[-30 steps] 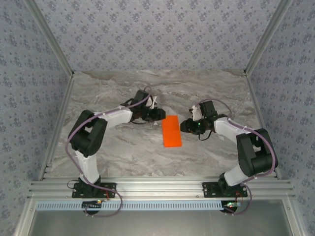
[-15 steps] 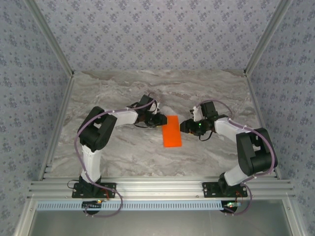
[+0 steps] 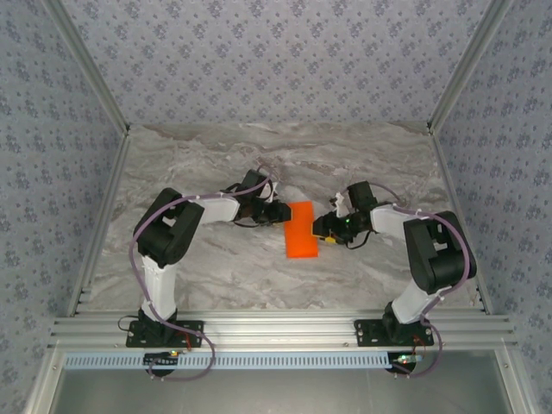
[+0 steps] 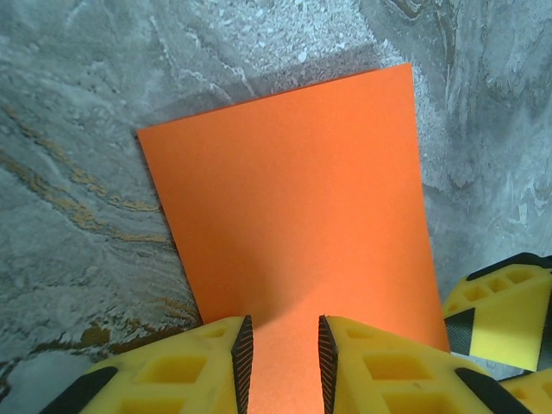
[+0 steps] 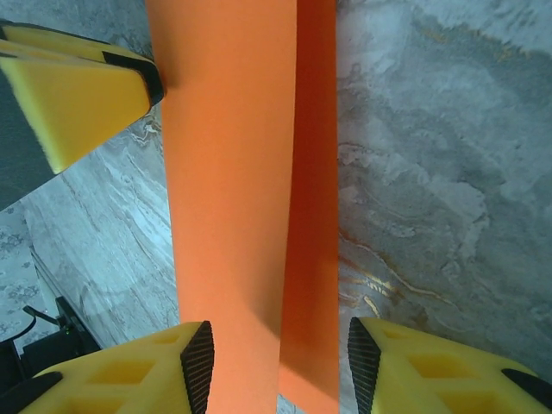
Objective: Fold a paper plane with a square sheet of paper (fold left side to right side)
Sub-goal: Fold the paper at the center of the table.
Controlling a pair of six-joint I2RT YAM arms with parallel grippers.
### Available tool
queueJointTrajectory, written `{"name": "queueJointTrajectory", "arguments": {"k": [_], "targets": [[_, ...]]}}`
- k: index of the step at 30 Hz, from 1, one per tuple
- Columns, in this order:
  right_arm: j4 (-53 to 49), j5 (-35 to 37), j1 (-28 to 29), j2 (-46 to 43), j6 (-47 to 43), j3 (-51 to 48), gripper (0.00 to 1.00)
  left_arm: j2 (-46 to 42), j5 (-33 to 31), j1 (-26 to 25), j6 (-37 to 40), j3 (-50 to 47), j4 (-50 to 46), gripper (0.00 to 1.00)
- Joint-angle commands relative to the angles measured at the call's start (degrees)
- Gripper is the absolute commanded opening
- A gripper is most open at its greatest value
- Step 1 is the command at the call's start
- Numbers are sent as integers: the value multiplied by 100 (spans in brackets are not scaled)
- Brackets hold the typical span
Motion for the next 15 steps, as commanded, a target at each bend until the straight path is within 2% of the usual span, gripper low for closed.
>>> {"name": "queueJointTrajectory", "arguments": {"k": [1, 8, 15], "targets": [[173, -261, 59, 177, 239, 144, 47, -100, -69, -34, -17, -107, -152, 28], [563, -496, 140, 392, 540, 262, 41, -219, -62, -34, 10, -87, -163, 29], [623, -531, 139, 529, 651, 410, 27, -568, -131, -28, 229, -89, -214, 32]]}}
